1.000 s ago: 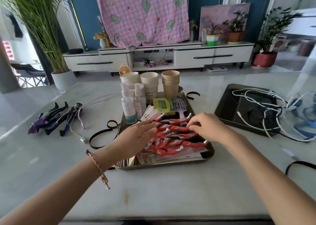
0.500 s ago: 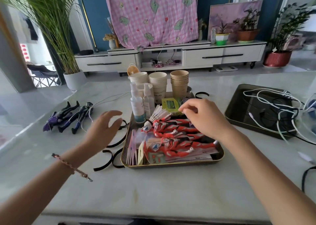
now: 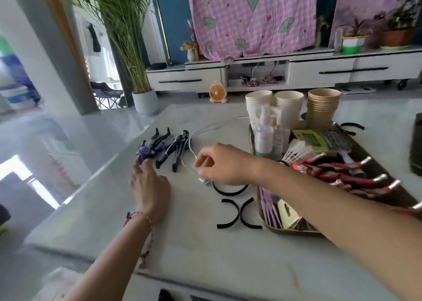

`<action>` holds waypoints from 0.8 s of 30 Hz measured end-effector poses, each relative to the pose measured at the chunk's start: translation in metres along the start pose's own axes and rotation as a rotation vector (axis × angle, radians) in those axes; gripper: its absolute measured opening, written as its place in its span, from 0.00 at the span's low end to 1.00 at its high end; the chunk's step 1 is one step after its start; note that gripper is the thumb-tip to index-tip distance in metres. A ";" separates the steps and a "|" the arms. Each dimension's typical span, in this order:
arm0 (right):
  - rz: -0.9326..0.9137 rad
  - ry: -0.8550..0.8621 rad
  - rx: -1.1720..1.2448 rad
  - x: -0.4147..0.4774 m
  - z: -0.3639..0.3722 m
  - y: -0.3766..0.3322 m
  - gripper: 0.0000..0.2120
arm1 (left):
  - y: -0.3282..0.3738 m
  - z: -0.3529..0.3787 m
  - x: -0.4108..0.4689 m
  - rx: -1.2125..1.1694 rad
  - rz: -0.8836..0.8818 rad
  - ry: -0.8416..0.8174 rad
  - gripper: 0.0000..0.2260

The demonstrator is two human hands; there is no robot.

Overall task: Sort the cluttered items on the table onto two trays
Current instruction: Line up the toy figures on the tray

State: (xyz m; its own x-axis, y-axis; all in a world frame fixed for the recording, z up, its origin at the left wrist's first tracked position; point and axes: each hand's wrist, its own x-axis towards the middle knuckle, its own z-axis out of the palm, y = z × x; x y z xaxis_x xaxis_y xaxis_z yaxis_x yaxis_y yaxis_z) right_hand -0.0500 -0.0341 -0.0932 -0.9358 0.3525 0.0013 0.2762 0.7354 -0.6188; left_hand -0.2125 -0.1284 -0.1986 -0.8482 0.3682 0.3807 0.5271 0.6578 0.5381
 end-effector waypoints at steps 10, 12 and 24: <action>0.088 0.069 -0.279 0.116 0.092 -0.007 0.23 | -0.041 0.013 0.053 0.241 -0.091 -0.203 0.28; 0.129 0.075 -0.371 0.125 0.094 -0.006 0.20 | -0.042 0.014 0.056 0.210 -0.094 -0.138 0.24; 0.036 0.301 -0.155 0.079 0.071 -0.014 0.11 | -0.040 0.000 0.045 -0.153 -0.225 0.208 0.08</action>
State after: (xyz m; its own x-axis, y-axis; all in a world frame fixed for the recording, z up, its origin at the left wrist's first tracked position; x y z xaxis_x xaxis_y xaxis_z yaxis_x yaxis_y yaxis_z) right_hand -0.1433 -0.0580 -0.1404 -0.8245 0.5180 0.2276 0.3597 0.7904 -0.4959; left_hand -0.2718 -0.1384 -0.2035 -0.9236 0.0729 0.3764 0.3431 0.5955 0.7264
